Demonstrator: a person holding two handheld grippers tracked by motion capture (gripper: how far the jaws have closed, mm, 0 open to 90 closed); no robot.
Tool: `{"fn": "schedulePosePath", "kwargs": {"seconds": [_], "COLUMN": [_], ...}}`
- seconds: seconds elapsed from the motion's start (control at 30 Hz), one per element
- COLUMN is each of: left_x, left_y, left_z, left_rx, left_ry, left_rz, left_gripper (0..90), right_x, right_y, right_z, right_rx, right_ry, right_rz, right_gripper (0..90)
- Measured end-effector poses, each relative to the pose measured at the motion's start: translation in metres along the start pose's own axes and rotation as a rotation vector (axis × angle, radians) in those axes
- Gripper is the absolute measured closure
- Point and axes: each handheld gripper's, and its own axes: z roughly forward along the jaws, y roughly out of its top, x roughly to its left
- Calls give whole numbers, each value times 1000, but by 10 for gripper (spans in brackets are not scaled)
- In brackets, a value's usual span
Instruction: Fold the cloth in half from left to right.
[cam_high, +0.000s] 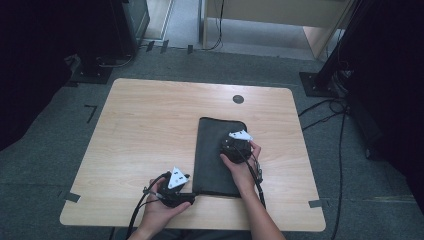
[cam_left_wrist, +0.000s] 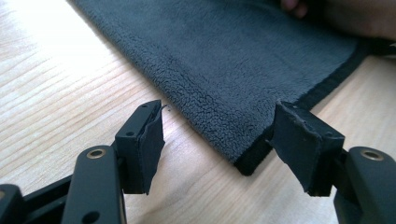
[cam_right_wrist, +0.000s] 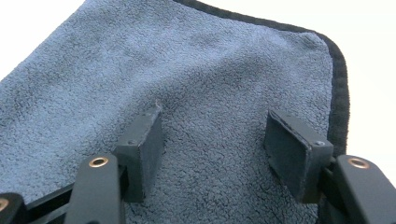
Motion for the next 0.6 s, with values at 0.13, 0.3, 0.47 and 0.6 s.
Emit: {"fn": "schedulePosePath", "kwargs": {"seconds": [0.13, 0.3, 0.47, 0.6], "left_x": [-3, 6, 23, 37], "left_y": [-1, -1, -5, -11], "left_z": [0, -3, -12, -20], "left_rx": [27, 48, 57, 94], "left_ry": [29, 38, 74, 157], "left_rz": [29, 9, -15, 1], "left_gripper": [352, 350, 349, 361], "right_x": [0, 10, 27, 45], "right_y": [1, 6, 16, 26], "right_z": [1, 7, 18, 30], "right_rx": [0, -7, -18, -21], "right_ry": [10, 7, -7, 3], "right_rz": [-8, -35, -64, -85], "right_gripper": [382, 416, 442, 451]}}
